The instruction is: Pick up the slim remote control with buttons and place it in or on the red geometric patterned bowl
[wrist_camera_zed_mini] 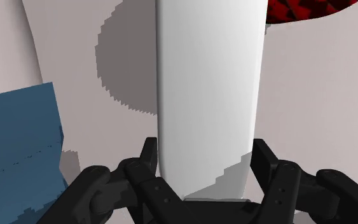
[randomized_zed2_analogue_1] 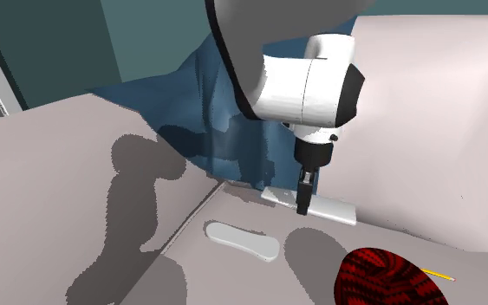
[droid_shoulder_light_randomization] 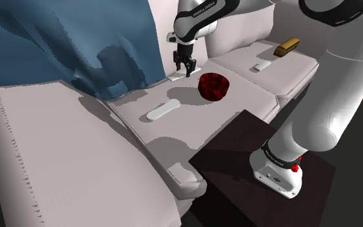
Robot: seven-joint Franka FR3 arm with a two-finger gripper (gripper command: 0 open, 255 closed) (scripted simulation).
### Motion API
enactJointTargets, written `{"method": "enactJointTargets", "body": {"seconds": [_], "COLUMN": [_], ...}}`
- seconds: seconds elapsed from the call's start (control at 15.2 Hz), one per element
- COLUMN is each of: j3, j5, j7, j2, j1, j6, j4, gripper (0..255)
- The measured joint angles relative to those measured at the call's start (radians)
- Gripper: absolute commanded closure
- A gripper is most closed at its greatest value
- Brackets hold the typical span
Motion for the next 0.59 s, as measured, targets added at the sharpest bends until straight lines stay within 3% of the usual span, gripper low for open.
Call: {"method": "enactJointTargets", "body": {"seconds": [0.59], "j3": [-0.086], "j5": [-0.02], "j7": [-0.183], "j2": [-0.116], "j1": [-0.108], "j6": [0.047], "j4": [-0.161], "gripper": [255]}}
